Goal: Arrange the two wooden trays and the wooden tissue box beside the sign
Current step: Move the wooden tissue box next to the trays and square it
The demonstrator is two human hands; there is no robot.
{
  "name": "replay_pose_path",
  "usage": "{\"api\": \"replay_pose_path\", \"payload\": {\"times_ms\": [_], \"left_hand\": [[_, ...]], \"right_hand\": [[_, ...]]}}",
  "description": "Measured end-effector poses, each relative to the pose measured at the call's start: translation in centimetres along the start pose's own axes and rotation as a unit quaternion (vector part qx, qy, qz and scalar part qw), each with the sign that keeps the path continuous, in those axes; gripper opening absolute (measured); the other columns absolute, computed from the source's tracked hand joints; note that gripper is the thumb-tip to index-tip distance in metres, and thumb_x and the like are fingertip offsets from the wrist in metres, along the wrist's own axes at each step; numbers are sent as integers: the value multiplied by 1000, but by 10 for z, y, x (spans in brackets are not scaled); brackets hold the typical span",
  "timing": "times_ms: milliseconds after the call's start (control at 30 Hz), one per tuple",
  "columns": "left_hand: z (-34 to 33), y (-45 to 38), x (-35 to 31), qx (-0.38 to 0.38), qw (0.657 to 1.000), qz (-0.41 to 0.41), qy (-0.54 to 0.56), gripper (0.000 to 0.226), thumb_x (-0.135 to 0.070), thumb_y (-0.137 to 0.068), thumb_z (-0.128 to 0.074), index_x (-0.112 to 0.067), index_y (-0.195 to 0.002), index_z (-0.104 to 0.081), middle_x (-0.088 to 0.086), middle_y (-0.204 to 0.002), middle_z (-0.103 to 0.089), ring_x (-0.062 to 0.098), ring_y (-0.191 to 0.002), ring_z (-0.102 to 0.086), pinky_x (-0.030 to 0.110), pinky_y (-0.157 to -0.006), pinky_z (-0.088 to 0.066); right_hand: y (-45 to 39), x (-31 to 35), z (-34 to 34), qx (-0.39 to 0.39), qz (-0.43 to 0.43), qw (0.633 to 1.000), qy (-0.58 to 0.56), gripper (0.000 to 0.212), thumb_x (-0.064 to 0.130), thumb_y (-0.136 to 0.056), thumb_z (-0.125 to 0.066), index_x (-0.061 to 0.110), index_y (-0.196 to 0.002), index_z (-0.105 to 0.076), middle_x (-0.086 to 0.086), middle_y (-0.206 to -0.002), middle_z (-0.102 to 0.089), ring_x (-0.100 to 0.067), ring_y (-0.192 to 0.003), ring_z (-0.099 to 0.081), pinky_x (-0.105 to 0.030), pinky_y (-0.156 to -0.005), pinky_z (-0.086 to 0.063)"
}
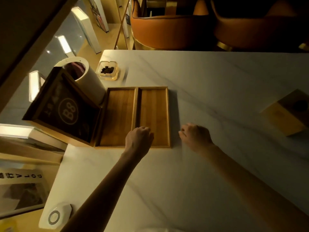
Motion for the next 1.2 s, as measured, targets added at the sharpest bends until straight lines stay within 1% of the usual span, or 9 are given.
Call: {"api": "replay_pose_path", "payload": {"times_ms": [233,367,467,633,733,800,933,967,1200], "left_hand": [[-10,-40,-135,9,994,-93,-54,26,-28,-93,-41,-8,-97,-58,3,-85,-61,16,-69,-55,28,-62,-41],[-26,-65,-214,-2,995,-95,-3,34,-31,-93,-38,-8,-112,-55,11,-115,-61,23,-102,-57,36,-89,-42],[-41,-83,-269,0,994,-112,-11,42,-30,-94,-35,-9,-131,-36,11,-144,-39,25,-132,-34,41,-106,-31],[-78,-103,-339,27,992,-115,34,59,-43,-93,-27,-15,-141,-7,6,-155,-10,22,-143,-6,44,-116,-10],[-104,-115,-365,81,990,-72,89,68,-49,-91,-30,-14,-142,-2,9,-156,-3,25,-143,-3,45,-116,-10],[-119,-126,-377,151,964,7,220,70,-47,-90,-36,-13,-142,-5,11,-155,-6,29,-142,-8,48,-116,-15],[-133,-136,-394,236,767,210,558,64,-33,-90,-47,-14,-142,-14,17,-150,-23,36,-135,-26,47,-111,-27],[-135,-138,-396,238,747,223,579,62,-30,-90,-48,-13,-141,-17,17,-148,-27,36,-134,-29,46,-109,-29],[-141,-139,-415,145,767,239,578,32,-15,-89,-50,-7,-120,-47,12,-109,-53,24,-101,-52,32,-77,-48]], "right_hand": [[19,-119,64,-102,-76,992,0,25,20,-90,-44,0,-90,-59,-22,-97,-66,-38,-90,-58,-39,-72,-45],[37,-206,100,-157,-87,984,2,28,22,-89,-44,0,-94,-61,-22,-96,-65,-37,-92,-57,-39,-74,-45],[48,-271,119,-169,-112,979,1,43,30,-87,-34,1,-108,-60,-23,-110,-62,-39,-106,-53,-44,-91,-40],[64,-357,128,-149,-220,963,-35,51,27,-95,-39,7,-140,-28,-19,-144,-38,-34,-133,-32,-46,-107,-32],[67,-394,118,-123,-295,929,-189,62,34,-95,-37,10,-145,-10,-18,-151,-25,-32,-138,-26,-46,-110,-29],[67,-412,109,-99,-329,887,-309,68,37,-94,-40,10,-145,-4,-16,-154,-18,-31,-140,-23,-44,-113,-26],[67,-428,101,-63,-354,824,-437,56,34,-95,-39,3,-140,-25,-16,-151,-28,-28,-137,-28,-37,-112,-23],[68,-430,100,-61,-352,822,-444,51,32,-96,-36,4,-139,-30,-16,-149,-31,-29,-137,-29,-36,-112,-23],[69,-431,92,-80,-335,825,-447,42,29,-98,-32,3,-129,-43,-20,-135,-47,-32,-125,-42,-37,-103,-32]]}}
Point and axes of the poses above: each hand's wrist, its own y-axis away from the middle knuckle, its own z-axis out of the back of the hand, x = y × z, the point moved 3 cm from there along -y, towards the middle knuckle
